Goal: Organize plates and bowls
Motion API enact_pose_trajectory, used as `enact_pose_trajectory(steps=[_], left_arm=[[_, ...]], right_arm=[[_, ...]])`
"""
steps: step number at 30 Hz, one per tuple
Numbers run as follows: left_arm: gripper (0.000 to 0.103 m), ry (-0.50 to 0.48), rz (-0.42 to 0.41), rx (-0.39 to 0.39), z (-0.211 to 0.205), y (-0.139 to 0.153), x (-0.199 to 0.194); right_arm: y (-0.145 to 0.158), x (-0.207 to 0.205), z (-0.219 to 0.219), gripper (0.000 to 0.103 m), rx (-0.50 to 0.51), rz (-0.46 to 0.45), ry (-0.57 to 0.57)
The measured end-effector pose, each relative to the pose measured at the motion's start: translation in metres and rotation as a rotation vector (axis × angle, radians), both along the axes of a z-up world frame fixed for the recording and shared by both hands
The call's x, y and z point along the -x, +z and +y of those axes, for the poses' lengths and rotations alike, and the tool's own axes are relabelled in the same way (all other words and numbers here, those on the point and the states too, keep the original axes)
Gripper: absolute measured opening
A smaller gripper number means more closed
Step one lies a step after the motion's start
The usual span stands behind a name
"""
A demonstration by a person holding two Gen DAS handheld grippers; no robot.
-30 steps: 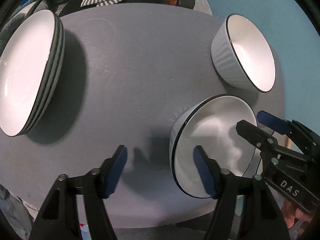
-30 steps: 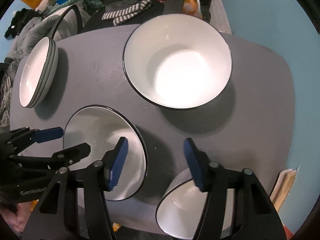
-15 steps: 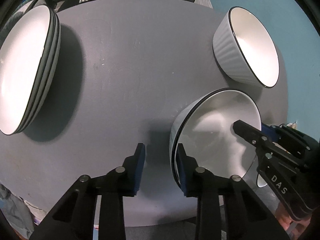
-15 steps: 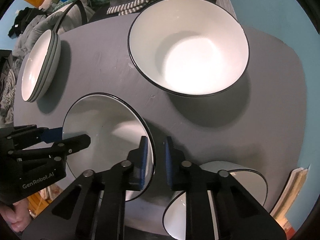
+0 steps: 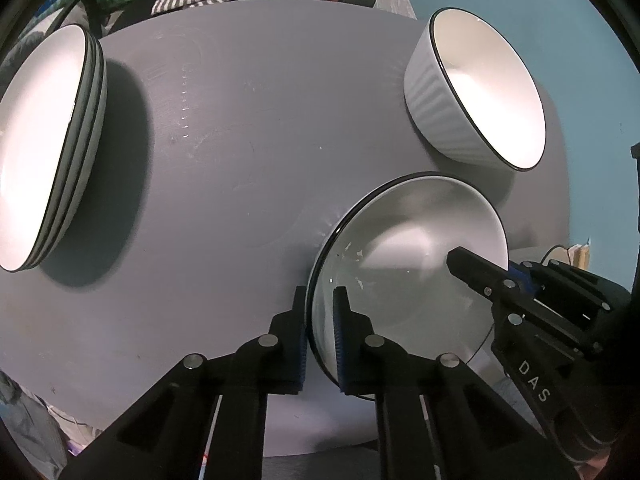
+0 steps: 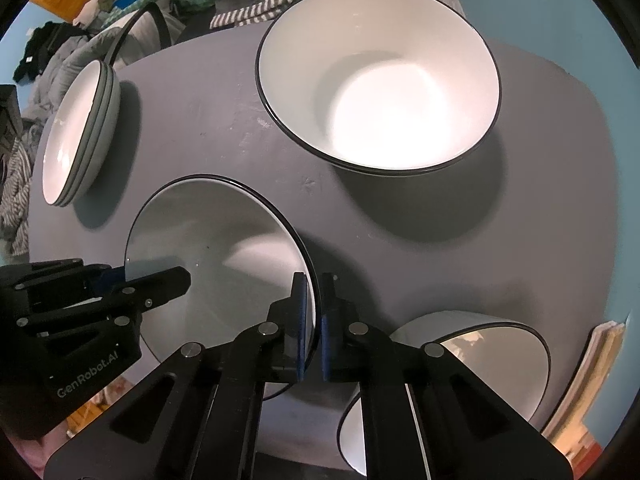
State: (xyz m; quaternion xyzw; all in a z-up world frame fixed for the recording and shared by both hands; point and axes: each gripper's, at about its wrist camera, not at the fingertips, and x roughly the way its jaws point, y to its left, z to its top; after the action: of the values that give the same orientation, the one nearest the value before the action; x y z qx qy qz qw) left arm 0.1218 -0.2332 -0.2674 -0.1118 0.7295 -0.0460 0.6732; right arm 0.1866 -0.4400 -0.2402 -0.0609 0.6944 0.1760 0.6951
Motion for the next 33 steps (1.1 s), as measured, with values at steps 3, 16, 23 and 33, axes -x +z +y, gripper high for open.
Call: enact_pose_trajectory(steps=[3, 16, 23, 33], left_arm=[[0.009, 0.003, 0.003, 0.013, -0.007, 0.004, 0.002], [0.009, -0.009, 0.027, 0.015, -0.016, -0.001, -0.003], [0.009, -0.007, 0.004, 0.047, -0.014, 0.02, -0.008], [0.009, -0.033, -0.063, 0.055, -0.015, 0.06, -0.02]], right_arm=[[0.001, 0.0, -0.001, 0.006, -0.005, 0.004, -0.014], [0.008, 0.003, 0.003, 0.005, 0.011, 0.015, -0.026], [0.03, -0.001, 0.008, 0.005, 0.023, -0.004, -0.016], [0.063, -0.015, 0.0, 0.005, 0.015, -0.032, -0.033]])
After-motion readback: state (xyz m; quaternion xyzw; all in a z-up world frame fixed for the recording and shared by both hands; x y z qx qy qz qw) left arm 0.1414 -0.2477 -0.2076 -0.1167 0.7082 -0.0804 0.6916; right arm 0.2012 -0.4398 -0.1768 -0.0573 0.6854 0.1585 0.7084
